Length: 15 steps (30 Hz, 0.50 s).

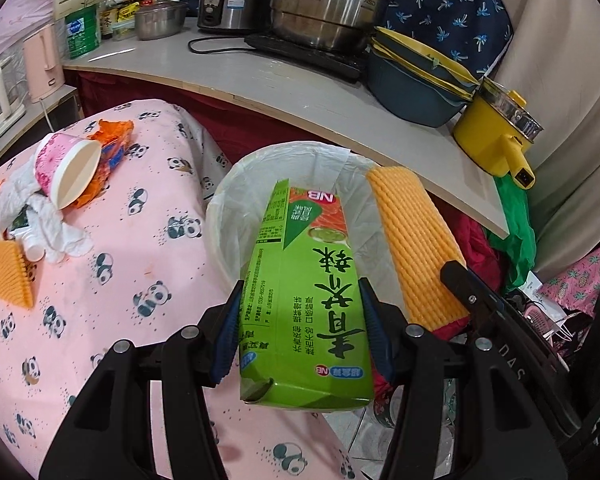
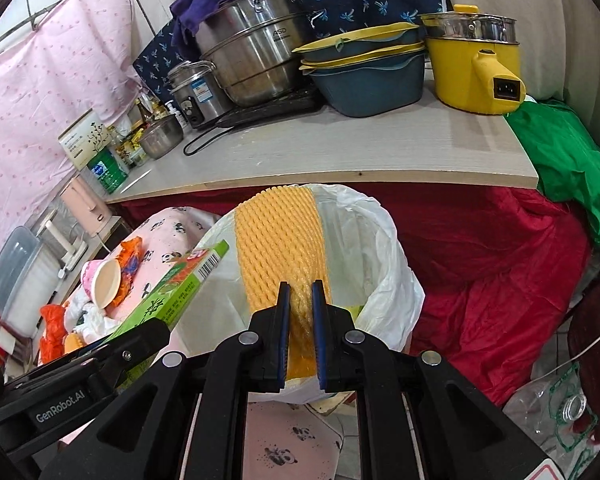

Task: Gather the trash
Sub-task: 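Carry the carton and foam net over the bin and release both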

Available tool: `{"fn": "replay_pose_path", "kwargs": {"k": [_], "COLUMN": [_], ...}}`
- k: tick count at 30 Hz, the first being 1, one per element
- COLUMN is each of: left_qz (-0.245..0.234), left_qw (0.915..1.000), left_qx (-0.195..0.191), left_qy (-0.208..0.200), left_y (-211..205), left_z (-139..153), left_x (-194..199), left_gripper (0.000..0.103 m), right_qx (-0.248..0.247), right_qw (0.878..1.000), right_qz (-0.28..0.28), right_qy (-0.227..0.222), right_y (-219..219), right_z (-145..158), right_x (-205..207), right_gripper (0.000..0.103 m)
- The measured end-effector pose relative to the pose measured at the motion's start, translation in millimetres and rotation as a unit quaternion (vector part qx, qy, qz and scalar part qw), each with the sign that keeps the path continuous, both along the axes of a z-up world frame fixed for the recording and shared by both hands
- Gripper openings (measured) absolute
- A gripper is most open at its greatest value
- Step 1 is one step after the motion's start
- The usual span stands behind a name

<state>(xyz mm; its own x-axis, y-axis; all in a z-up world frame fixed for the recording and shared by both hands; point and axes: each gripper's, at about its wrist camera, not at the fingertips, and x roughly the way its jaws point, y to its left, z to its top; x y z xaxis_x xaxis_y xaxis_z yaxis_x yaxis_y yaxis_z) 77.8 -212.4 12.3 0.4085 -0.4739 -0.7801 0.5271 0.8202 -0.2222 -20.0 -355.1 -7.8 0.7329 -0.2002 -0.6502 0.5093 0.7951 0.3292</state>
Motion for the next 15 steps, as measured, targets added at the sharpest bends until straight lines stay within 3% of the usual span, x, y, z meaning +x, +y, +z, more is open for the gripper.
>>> {"fn": "replay_pose_path", "kwargs": {"k": [10,15], "left_qz": [-0.011,-0.004], "left_qw": [0.9999,1.0], "left_qx": [-0.004,-0.003], "left_qy": [0.006,-0.003], "left_y": [-22,-25], "left_z": [-9,-9], "left_x": [18,24], "left_gripper": [0.052,0.062], "right_qx": [0.003,0.004], "right_qw": [1.0,1.0], "right_qz": [-0.008,-0.007], "right_qy": [0.011,0.015], "right_y": [-13,-16], "right_z": [-8,-10], "right_x": [11,16], "right_gripper": [0.01,0.01]}}
